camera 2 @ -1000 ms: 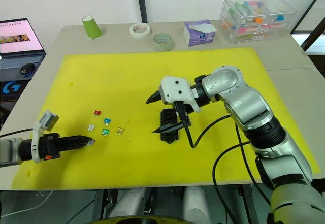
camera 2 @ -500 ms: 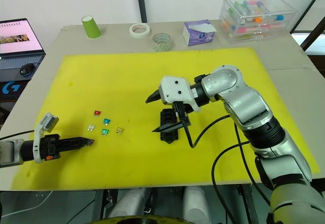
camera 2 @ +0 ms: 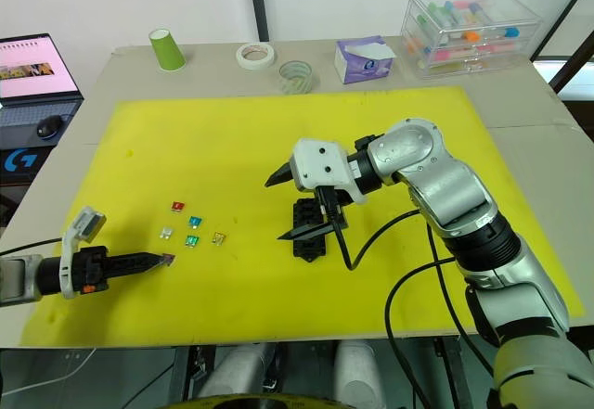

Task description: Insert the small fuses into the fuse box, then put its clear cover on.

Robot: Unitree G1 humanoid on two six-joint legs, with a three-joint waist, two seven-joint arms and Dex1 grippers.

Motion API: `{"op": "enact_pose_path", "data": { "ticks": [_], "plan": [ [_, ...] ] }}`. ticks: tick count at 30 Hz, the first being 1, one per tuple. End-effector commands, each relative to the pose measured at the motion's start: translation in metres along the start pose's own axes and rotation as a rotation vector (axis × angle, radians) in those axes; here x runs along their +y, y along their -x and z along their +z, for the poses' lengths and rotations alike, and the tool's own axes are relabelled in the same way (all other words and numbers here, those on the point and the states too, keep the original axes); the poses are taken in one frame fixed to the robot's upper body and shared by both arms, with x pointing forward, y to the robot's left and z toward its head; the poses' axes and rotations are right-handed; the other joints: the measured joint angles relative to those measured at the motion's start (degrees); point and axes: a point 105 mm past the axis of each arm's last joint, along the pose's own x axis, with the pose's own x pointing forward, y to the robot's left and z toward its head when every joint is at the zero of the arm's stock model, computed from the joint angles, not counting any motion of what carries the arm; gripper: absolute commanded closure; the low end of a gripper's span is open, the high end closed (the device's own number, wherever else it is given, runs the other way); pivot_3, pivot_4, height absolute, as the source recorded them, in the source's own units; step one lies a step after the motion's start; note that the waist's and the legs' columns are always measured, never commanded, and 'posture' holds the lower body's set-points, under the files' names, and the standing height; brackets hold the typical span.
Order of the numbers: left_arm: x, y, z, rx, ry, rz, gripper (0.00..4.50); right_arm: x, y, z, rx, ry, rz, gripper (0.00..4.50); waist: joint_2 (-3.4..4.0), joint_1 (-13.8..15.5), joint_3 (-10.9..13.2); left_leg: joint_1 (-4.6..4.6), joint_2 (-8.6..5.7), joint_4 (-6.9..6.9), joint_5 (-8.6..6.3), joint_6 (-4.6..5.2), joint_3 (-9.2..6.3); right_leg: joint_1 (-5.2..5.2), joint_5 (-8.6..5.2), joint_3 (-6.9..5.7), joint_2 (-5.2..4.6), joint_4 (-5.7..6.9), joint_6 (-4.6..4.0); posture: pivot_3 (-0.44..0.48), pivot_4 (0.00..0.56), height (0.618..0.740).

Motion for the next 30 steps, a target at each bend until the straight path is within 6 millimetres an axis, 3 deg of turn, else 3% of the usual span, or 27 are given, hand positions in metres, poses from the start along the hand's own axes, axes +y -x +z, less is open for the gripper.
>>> {"op": "enact_pose_path", "data": {
  "ticks": [1, 9, 15, 19, 22, 24, 27, 30],
  "plan": [
    [0.009, 0.004, -0.004, 0.025, 0.002, 0.058, 4.47, -0.004, 0.001, 0.008, -0.017, 0.042, -0.021, 0.00, 0.00, 0.01, 0.00, 0.00, 0.00, 0.00, 0.00, 0.00, 0.00, 0.00, 0.00, 0.00, 0.00, 0.00, 0.00, 0.000, 0.150, 0.740],
    [0.010, 0.003, -0.001, 0.007, -0.023, 0.059, 4.47, -0.004, 0.002, 0.006, -0.010, 0.043, -0.027, 0.00, 0.00, 0.03, 0.00, 0.00, 0.00, 0.00, 0.00, 0.00, 0.00, 0.01, 0.00, 0.00, 0.00, 0.00, 0.00, 0.000, 0.150, 0.740],
    [-0.017, 0.011, 0.031, -0.124, -0.177, -0.025, 4.47, -0.006, 0.007, 0.004, -0.006, -0.003, -0.052, 0.00, -0.01, 0.13, 0.00, 0.00, 0.00, 0.02, 0.00, 0.00, -0.01, 0.01, 0.00, 0.00, 0.00, 0.02, 0.00, 0.000, 0.150, 0.740],
    [-0.049, 0.018, 0.046, -0.194, -0.314, -0.111, 4.47, -0.009, 0.018, 0.009, -0.037, -0.061, -0.084, 0.00, -0.01, 0.26, 0.01, -0.02, 0.00, 0.04, 0.00, 0.00, -0.01, 0.02, 0.00, 0.00, -0.01, 0.00, 0.00, 0.000, 0.150, 0.740],
    [-0.099, 0.015, 0.062, -0.235, -0.513, -0.219, 4.47, -0.013, 0.033, 0.021, -0.107, -0.152, -0.123, 0.00, -0.04, 0.45, 0.02, -0.02, 0.00, 0.05, 0.00, 0.00, -0.01, 0.04, 0.00, 0.00, -0.02, -0.01, 0.00, 0.000, 0.150, 0.740],
    [-0.121, 0.008, 0.066, -0.238, -0.606, -0.256, 4.47, -0.015, 0.038, 0.024, -0.112, -0.186, -0.140, 0.00, -0.06, 0.46, 0.01, -0.03, 0.00, 0.09, 0.00, 0.00, -0.04, 0.08, 0.00, 0.00, -0.02, -0.02, 0.00, 0.000, 0.150, 0.740],
    [-0.169, -0.015, 0.073, -0.269, -0.807, -0.376, 4.47, -0.018, 0.046, 0.036, -0.156, -0.267, -0.156, 0.00, -0.06, 0.46, 0.01, -0.02, 0.00, 0.09, 0.00, 0.00, -0.03, 0.08, 0.01, 0.01, -0.03, -0.04, 0.00, 0.000, 0.150, 0.740],
    [-0.194, -0.031, 0.076, -0.271, -0.904, -0.453, 4.47, -0.025, 0.049, 0.046, -0.212, -0.342, -0.178, 0.00, -0.08, 0.10, 0.00, -0.03, 0.00, 0.09, 0.00, 0.00, -0.01, 0.09, 0.01, 0.01, -0.04, -0.04, 0.01, 0.000, 0.150, 0.740]
  ]
}}
